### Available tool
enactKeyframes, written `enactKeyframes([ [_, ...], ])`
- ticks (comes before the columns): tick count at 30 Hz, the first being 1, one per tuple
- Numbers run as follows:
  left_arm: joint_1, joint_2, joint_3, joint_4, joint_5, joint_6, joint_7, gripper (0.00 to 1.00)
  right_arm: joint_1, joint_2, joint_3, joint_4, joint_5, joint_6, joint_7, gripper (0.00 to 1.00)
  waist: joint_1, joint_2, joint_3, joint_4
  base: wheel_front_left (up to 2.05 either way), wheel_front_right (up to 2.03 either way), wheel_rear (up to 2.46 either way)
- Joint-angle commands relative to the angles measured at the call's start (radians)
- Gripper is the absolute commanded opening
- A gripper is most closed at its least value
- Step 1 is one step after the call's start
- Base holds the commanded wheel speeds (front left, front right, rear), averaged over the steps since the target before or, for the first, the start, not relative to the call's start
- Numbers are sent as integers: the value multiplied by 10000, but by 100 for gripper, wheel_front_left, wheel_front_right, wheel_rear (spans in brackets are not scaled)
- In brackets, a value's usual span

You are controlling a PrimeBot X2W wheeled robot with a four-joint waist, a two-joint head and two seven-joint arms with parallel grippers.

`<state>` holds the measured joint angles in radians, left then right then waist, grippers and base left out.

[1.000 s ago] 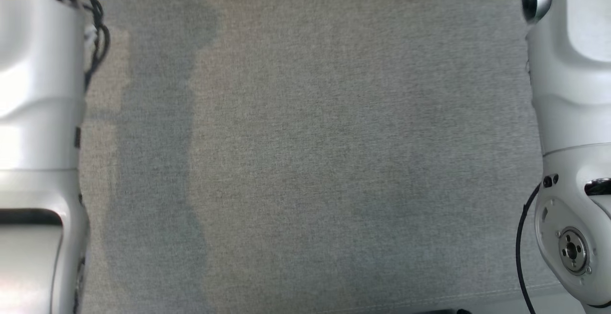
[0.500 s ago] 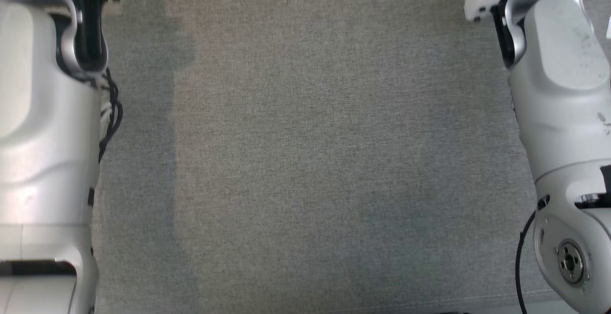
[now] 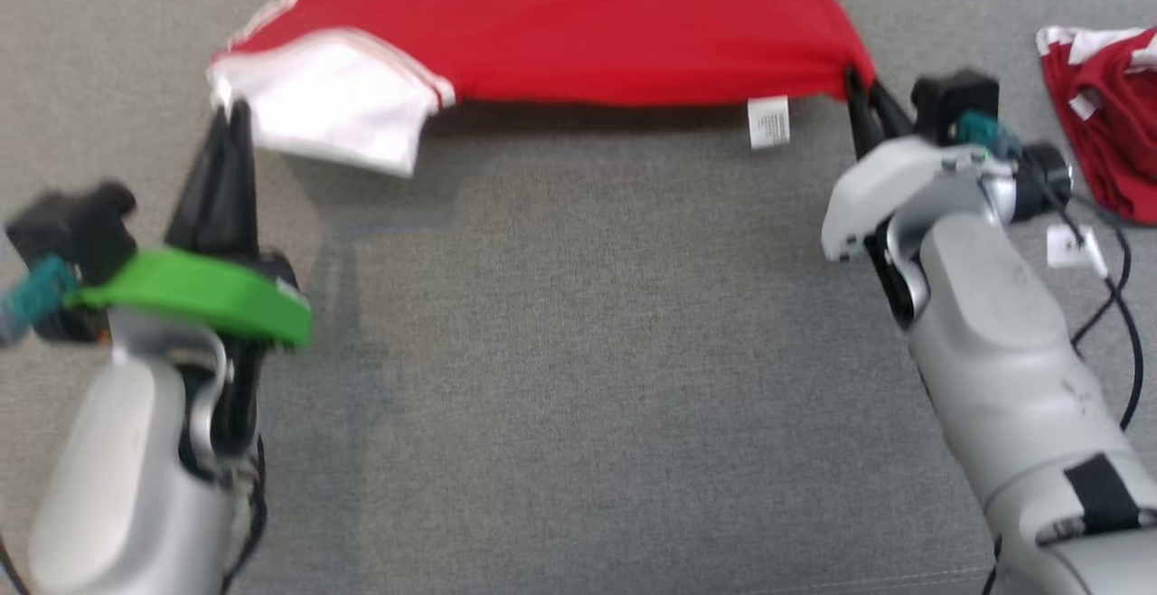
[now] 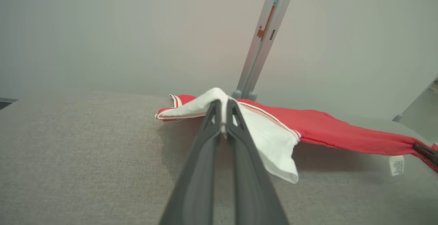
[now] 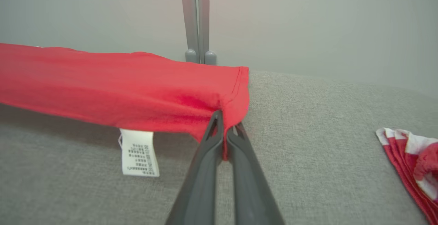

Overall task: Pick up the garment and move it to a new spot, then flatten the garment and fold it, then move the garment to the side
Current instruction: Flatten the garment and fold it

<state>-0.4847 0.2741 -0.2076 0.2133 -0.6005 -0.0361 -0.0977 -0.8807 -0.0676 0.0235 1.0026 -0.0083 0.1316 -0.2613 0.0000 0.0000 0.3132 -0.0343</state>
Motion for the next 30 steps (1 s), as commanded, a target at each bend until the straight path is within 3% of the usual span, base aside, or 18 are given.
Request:
enactKeyframes([
  [1, 832, 147, 36, -526, -69, 207, 135, 0, 588, -130, 203, -299, 327, -19, 30, 0, 0, 0, -1148, 9, 0, 0, 0],
  [7, 3699, 307, -112, -2812, -287, 977, 994, 0, 2851, -579, 919, -2409, 1609, -19, 819, 0, 0, 0, -1828, 137, 0, 0, 0],
  [13, 5783, 568, -474, -4622, -249, 1679, 1979, 0, 5879, -1160, 685, -6203, 2283, -19, 2861, 0, 0, 0, -2201, 375, 0, 0, 0],
  [21, 6951, 915, -899, -5563, -320, 1991, 2945, 0, 9400, -891, 60, -10729, 2207, -19, 5768, 0, 0, 0, -2373, 540, 0, 0, 0],
  [25, 7232, 1110, -1000, -5767, -326, 2127, 3366, 0, 10362, -831, 28, -11975, 2223, -19, 6845, 0, 0, 0, -2379, 541, 0, 0, 0],
  [30, 7256, 1223, -981, -5844, -346, 2230, 3607, 0, 10799, -792, -120, -12526, 2332, -19, 7523, 0, 0, 0, -2301, 491, 0, 0, 0],
])
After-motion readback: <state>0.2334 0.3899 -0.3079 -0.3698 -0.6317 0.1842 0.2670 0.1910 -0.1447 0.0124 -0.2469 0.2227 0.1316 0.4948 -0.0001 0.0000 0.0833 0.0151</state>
